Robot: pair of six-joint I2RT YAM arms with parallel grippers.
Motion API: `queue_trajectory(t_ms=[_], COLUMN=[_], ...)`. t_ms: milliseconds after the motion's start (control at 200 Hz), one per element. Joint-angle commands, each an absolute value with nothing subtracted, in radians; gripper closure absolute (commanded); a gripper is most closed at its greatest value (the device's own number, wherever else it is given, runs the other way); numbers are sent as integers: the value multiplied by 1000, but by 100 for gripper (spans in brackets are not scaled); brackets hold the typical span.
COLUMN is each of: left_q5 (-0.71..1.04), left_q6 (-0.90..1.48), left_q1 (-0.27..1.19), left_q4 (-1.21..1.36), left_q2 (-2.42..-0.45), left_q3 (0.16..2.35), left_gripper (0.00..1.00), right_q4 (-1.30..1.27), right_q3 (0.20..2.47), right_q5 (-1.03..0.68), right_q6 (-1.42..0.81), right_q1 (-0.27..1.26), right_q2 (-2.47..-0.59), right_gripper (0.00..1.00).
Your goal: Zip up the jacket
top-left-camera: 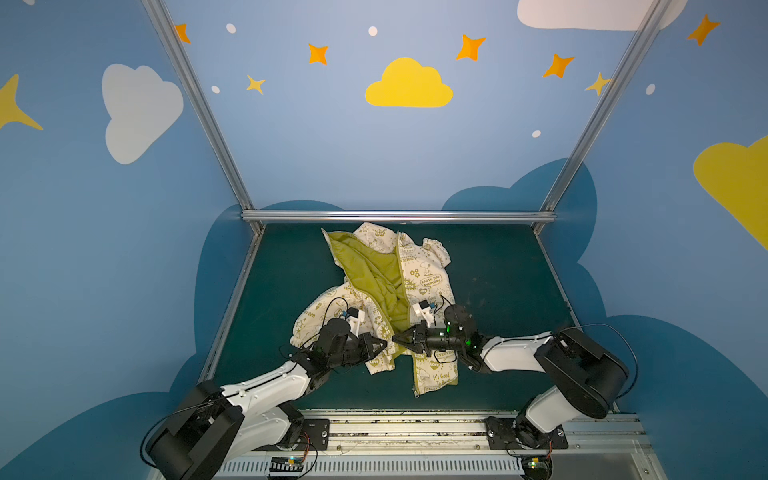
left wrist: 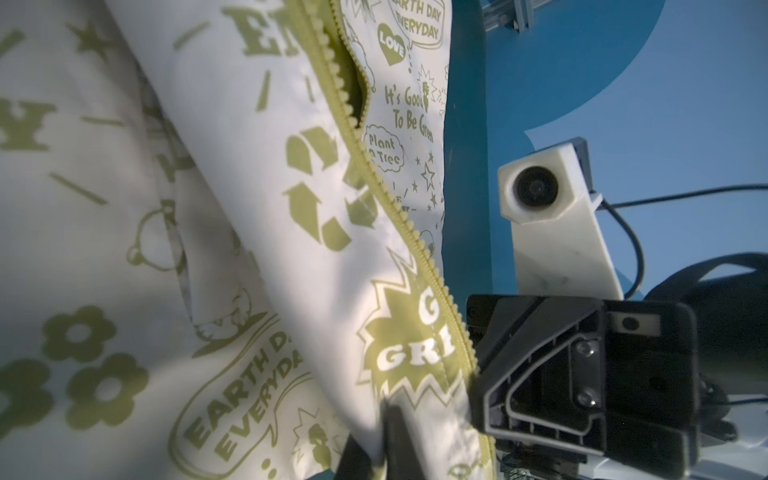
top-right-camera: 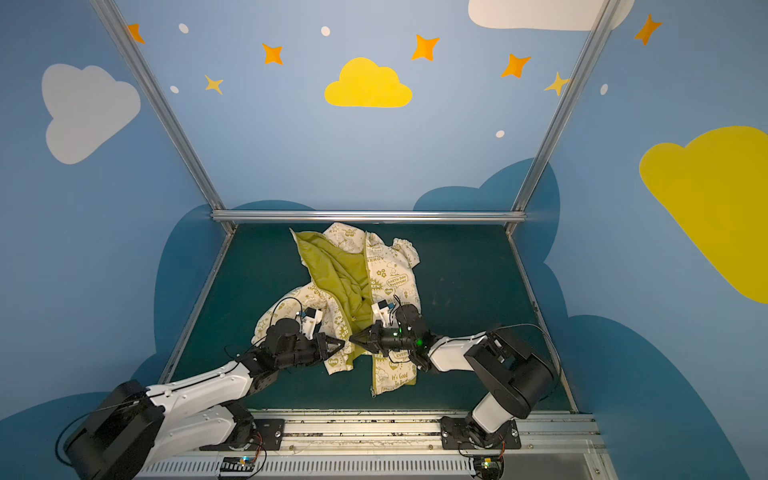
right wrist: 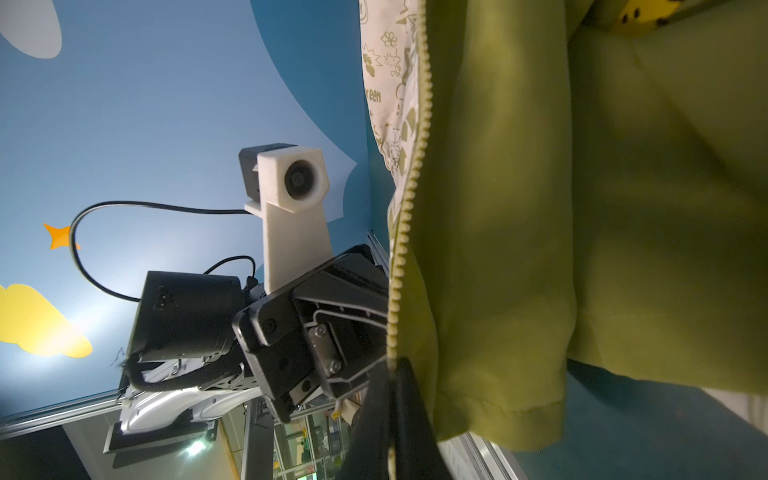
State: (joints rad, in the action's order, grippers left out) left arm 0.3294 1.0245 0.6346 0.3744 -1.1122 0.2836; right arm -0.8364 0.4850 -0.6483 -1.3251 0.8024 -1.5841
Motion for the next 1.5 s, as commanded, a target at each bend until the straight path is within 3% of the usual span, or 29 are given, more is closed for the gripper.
queue_trajectory(t_ms=[0,45,105,325,496,736,986,1492], left_q5=[298,280,253,268,178,53,-60,-78], left_q6=[989,981,988,1223,1278,1259,1358,1412], left_q1=[629,630,629,635,687,718,763,772], left_q4=[310,249,162,268,178,6,103,131], left_q2=[-1038,-992,-934,-749,-625,-456,-346,-325], left_q3=[285,298,317,243,251,269,176,178], left_gripper=[55,44,37,27,21,15,13,7], right_q4=[-857,-856,-857,-908,-997,-1043,-1051,-1024], right_q3=[492,496,503,517,548,576,570,571], right_q5=[-658,-657,-658,-639,-636,-604,-525,-437], right_q6=[-1318,-1319,-1319,-1319,-1350,-1359,-1344,-1281], right_q1=[810,813,812,819,824,846,864,884], right_q2=[-1599,-1600,-1600,-1606,-1656,-1687,-1677,-1616], right_gripper=[100,100,100,100,100,100,100,100])
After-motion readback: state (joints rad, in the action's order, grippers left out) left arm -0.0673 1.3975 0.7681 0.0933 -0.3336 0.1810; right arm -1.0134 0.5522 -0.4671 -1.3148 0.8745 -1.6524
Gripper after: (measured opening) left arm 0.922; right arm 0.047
